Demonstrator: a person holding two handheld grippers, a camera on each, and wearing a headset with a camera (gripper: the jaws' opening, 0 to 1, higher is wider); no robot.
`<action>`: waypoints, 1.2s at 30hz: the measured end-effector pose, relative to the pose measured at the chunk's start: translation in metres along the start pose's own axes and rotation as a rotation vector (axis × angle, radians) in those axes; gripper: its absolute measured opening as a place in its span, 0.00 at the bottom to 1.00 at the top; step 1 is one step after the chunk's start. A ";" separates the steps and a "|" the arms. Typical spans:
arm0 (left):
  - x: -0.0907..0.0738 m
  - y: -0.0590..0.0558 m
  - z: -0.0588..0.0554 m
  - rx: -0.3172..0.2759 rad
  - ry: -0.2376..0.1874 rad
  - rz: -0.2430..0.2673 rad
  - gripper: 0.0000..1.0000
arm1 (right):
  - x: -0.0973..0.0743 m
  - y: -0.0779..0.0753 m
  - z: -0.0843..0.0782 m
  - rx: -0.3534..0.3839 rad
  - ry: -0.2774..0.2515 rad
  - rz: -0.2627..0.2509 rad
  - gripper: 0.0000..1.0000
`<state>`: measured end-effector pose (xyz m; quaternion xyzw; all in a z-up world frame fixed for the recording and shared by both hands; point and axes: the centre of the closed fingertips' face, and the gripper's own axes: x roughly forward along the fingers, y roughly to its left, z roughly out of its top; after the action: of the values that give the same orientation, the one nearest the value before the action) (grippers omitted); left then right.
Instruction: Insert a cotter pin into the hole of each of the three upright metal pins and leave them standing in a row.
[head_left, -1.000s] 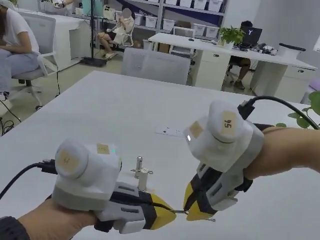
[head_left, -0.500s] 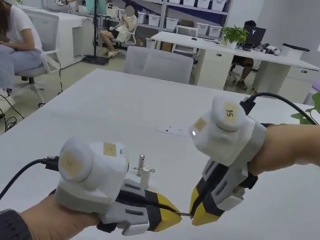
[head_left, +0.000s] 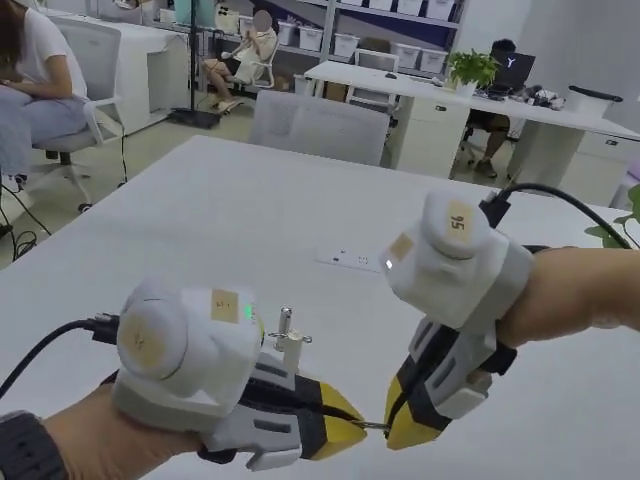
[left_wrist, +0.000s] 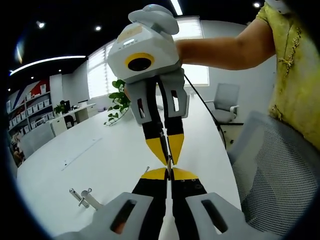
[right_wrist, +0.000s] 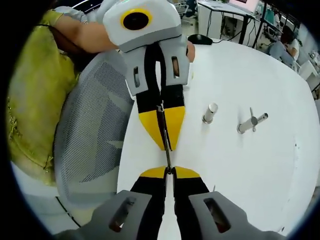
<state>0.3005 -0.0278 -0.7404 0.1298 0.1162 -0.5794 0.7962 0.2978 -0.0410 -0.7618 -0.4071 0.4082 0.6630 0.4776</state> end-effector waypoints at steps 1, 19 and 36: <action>0.000 0.001 0.000 0.006 -0.001 0.004 0.00 | 0.000 -0.002 0.000 0.003 0.000 -0.010 0.05; -0.004 0.019 -0.003 -0.152 -0.045 0.076 0.01 | -0.007 -0.022 0.007 0.005 -0.006 -0.204 0.02; -0.003 0.019 -0.005 -0.167 -0.042 0.070 0.00 | -0.002 -0.023 0.005 0.021 -0.002 -0.202 0.02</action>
<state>0.3176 -0.0181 -0.7432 0.0549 0.1427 -0.5423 0.8262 0.3201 -0.0320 -0.7619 -0.4404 0.3716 0.6076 0.5467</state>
